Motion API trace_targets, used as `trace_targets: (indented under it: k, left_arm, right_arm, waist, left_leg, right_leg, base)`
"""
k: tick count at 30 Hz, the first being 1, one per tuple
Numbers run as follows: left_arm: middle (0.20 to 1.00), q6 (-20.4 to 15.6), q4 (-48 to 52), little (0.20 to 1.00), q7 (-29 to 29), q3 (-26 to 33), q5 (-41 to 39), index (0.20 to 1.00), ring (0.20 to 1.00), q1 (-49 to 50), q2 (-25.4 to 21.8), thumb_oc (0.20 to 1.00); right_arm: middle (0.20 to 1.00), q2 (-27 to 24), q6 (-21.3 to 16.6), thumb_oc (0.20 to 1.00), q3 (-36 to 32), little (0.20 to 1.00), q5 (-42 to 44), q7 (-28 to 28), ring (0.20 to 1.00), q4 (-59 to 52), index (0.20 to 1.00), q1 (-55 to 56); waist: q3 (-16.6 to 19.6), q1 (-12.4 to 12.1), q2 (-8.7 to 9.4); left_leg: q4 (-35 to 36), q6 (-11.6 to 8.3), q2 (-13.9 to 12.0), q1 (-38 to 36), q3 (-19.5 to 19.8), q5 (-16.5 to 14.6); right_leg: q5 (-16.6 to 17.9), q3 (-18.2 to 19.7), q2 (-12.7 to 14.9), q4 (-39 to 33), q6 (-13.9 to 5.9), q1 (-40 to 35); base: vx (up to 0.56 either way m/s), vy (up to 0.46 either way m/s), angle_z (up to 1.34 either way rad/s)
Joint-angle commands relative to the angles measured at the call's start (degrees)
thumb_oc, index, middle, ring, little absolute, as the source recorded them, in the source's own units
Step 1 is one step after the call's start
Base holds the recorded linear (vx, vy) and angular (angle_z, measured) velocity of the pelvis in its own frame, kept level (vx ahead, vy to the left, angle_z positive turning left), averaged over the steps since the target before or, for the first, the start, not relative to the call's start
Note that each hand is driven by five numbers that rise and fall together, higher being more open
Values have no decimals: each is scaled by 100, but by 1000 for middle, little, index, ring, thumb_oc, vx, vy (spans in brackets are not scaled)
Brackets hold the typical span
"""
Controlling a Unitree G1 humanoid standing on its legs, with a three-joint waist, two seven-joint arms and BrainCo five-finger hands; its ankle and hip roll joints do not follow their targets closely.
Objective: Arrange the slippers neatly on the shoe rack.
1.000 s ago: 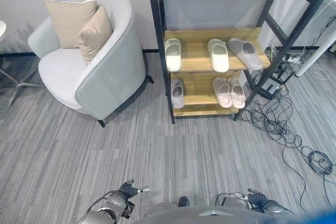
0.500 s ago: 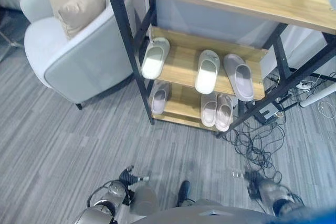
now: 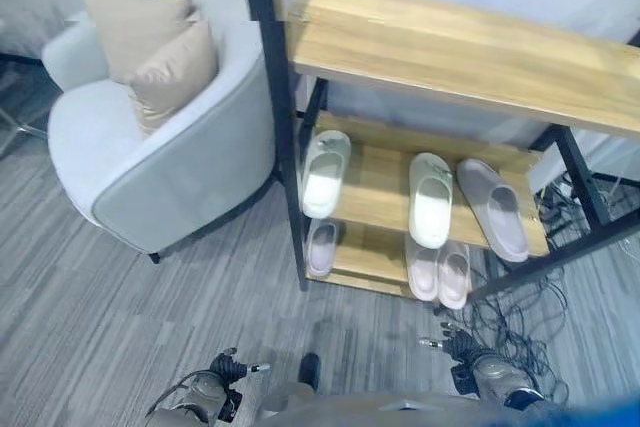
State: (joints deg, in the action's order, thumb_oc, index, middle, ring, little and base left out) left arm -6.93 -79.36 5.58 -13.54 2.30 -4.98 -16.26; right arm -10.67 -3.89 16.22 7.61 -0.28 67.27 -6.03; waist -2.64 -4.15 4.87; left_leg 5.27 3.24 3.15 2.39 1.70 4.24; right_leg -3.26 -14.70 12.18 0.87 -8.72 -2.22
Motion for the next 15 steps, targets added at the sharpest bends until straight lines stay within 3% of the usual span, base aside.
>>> trace_targets:
  k: [1,9,10,11,15]
  left_arm:
    - [1000,-114,-91,1000,202,-74,57,1000,1000,-101,126,1000]
    - [1000,-136,13,1000,203,-305,217,1000,1000,-187,239,1000]
    - [1000,-122,-5,1000,161,-315,214,1000,1000,-192,196,1000]
    - [1000,-140,14,1000,147,-313,261,1000,1000,-214,154,1000]
    - [1000,-188,58,1000,124,-352,452,1000,1000,-112,226,1000]
  right_arm:
    - [1000,-198,-122,1000,24,1000,-11,-38,1000,-92,1000,-78]
    - [1000,-67,-201,1000,355,1000,19,110,1000,-270,1000,-156]
    - [1000,-161,-68,1000,352,1000,55,196,1000,-371,1000,-304]
    - [1000,-195,-256,1000,474,1000,48,226,1000,-479,1000,-256]
    - [1000,-74,-426,1000,985,1000,-336,293,1000,-836,1000,-173]
  waist:
    - [-138,-93,-96]
    - [-159,-66,-144]
    - [-155,-86,-121]
    - [-161,-120,-111]
    - [-257,-155,-140]
  left_leg:
    - [-27,-408,-422,18,162,-400]
    - [-27,-465,-381,63,209,-375]
    - [-27,-478,-386,65,215,-366]
    - [-27,-491,-389,71,234,-364]
    - [-27,-516,-399,75,237,-344]
  right_leg:
    - [174,170,-247,-118,13,-62]
    - [172,33,-251,-268,27,-133]
    - [181,12,-259,-313,30,-154]
    - [178,-22,-267,-357,33,-176]
    - [208,-31,-299,-487,31,-222]
  base:
    - [-20,41,11]
    - [-7,5,4]
    - [0,-53,10]
    - [-11,-61,11]
    - [-39,-25,6]
